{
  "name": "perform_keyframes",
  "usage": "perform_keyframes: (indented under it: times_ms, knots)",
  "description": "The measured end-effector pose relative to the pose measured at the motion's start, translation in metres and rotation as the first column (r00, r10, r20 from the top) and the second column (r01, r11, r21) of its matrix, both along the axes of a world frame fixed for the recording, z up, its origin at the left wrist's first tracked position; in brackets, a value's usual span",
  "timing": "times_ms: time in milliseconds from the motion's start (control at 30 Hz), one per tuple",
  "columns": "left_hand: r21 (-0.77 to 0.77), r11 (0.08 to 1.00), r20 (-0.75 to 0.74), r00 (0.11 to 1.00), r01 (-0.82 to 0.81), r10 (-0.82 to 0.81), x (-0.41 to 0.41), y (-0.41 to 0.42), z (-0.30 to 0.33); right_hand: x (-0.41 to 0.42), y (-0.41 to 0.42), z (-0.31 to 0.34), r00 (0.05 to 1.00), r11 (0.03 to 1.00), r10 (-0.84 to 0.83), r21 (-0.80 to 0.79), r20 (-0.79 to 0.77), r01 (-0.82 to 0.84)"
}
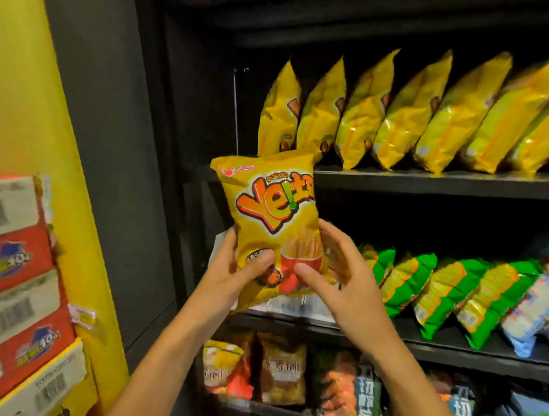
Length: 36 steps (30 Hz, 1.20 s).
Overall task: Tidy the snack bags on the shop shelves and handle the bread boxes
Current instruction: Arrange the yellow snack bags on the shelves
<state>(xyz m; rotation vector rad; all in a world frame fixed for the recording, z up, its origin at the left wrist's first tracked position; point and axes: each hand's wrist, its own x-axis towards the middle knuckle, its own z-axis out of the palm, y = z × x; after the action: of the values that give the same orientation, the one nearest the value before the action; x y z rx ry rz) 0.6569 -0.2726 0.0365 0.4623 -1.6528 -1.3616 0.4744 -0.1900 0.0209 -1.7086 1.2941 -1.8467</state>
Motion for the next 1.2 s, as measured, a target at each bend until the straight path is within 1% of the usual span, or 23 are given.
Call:
perform_keyframes:
  times_ms: [100,200,300,367,433,467,533,600,667,833,900,1033,1100,1200]
  knots:
    - [-0.111,0.994,0.000,1.000,0.023,-0.023,0.009,-0.017,0.039,0.005,-0.023,0.038,0.999,0.997,-0.003,-0.079,-0.044,-0.001]
    - [-0.164,0.985,-0.031,0.998,0.046,-0.052,0.016,-0.033,0.071,0.008,-0.041,0.073,0.998,0.992,0.019,-0.120,-0.053,-0.025]
    - [-0.216,0.976,-0.056,0.998,0.015,-0.028,0.018,-0.054,0.096,0.010,-0.062,0.103,0.995,0.990,0.011,-0.138,-0.095,-0.025]
    - [-0.245,0.969,-0.088,0.996,-0.031,0.010,0.018,-0.069,0.111,0.009,-0.079,0.120,0.991,0.989,0.007,-0.146,-0.134,-0.027]
    - [-0.304,0.945,-0.126,0.988,-0.121,0.086,0.017,-0.083,0.124,0.006,-0.098,0.135,0.983,0.989,-0.022,-0.150,-0.184,-0.006]
    - [-0.339,0.924,-0.150,0.980,-0.176,0.131,0.016,-0.088,0.129,0.002,-0.108,0.141,0.979,0.987,-0.050,-0.157,-0.199,0.018]
    - [-0.422,0.865,-0.191,0.959,-0.273,0.210,0.011,-0.099,0.139,-0.006,-0.130,0.152,0.960,0.974,-0.169,-0.190,-0.225,0.127]
    - [-0.487,0.795,-0.207,0.932,-0.362,0.297,0.006,-0.114,0.145,-0.013,-0.153,0.158,0.898,0.937,-0.327,-0.225,-0.295,0.267]
    - [-0.512,0.736,-0.228,0.896,-0.443,0.382,0.000,-0.133,0.148,-0.013,-0.175,0.161,0.813,0.893,-0.444,-0.259,-0.376,0.368]
    - [-0.505,0.676,-0.228,0.838,-0.537,0.495,-0.019,-0.173,0.151,-0.008,-0.213,0.160,0.601,0.780,-0.624,-0.352,-0.500,0.517]
    - [-0.505,0.665,-0.212,0.826,-0.550,0.522,-0.027,-0.191,0.152,-0.007,-0.217,0.158,0.537,0.748,-0.657,-0.374,-0.528,0.548]
    - [-0.534,0.643,-0.125,0.803,-0.550,0.583,-0.038,-0.225,0.156,-0.006,-0.216,0.155,0.438,0.717,-0.676,-0.393,-0.593,0.575]
    - [-0.558,0.647,-0.064,0.804,-0.520,0.591,-0.042,-0.235,0.157,-0.006,-0.216,0.154,0.409,0.710,-0.674,-0.386,-0.615,0.589]
    - [-0.600,0.678,0.053,0.825,-0.424,0.562,-0.047,-0.244,0.154,-0.006,-0.216,0.154,0.389,0.705,-0.671,-0.381,-0.631,0.598]
